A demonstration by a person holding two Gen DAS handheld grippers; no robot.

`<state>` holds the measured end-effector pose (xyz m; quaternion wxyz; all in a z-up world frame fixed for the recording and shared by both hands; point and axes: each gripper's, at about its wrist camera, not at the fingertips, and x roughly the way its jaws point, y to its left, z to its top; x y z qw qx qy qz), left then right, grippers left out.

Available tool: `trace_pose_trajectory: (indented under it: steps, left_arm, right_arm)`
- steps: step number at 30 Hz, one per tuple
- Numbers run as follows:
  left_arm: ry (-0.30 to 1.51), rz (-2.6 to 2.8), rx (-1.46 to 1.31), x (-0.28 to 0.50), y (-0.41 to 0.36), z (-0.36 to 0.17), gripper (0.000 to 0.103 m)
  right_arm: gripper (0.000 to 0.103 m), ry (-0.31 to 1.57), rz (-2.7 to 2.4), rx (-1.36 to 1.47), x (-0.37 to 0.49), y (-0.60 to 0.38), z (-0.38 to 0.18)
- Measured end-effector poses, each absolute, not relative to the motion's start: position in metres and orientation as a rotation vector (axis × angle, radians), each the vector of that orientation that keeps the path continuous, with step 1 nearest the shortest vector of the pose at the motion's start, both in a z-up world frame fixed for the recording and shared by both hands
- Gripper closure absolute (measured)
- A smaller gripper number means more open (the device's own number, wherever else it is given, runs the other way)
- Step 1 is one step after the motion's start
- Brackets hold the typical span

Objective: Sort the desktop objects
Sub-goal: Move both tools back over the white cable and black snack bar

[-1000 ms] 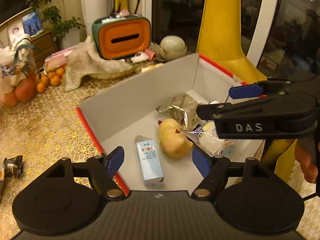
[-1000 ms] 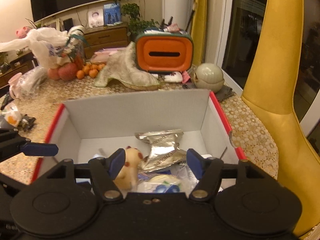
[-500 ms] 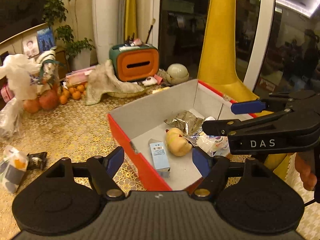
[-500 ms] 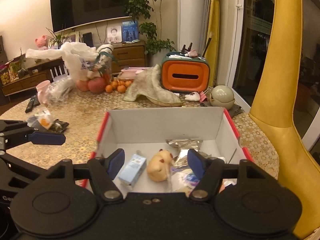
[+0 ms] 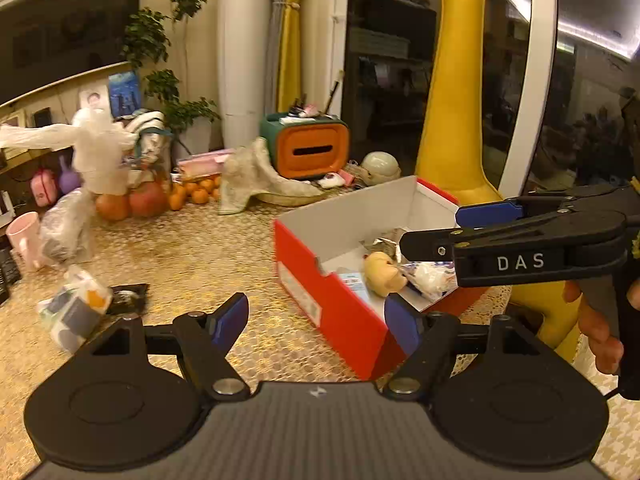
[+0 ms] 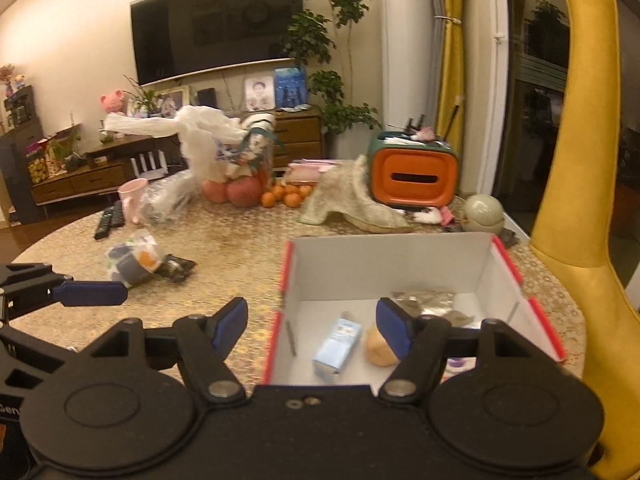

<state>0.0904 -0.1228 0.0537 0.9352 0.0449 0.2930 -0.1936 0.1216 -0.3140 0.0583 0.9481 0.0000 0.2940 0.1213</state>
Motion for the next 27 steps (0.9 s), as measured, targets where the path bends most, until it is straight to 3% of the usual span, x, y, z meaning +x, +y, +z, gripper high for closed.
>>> trace_pose_trajectory:
  steps: [6, 11, 27]
  left_arm:
    - [0.560, -0.344, 0.089, 0.067, -0.086, 0.054, 0.018]
    - [0.560, -0.296, 0.058, 0.054, -0.048, 0.046, 0.008]
    - [0.586, -0.185, 0.015, 0.032, 0.037, 0.018, 0.000]
  right_arm:
    - [0.025, 0.575, 0.285, -0.012, 0.114, -0.283, 0.058]
    - [0.014, 0.546, 0.331, -0.042, 0.109, -0.254, 0.058]
    - [0.007, 0.539, 0.418, -0.069, 0.123, -0.169, 0.045]
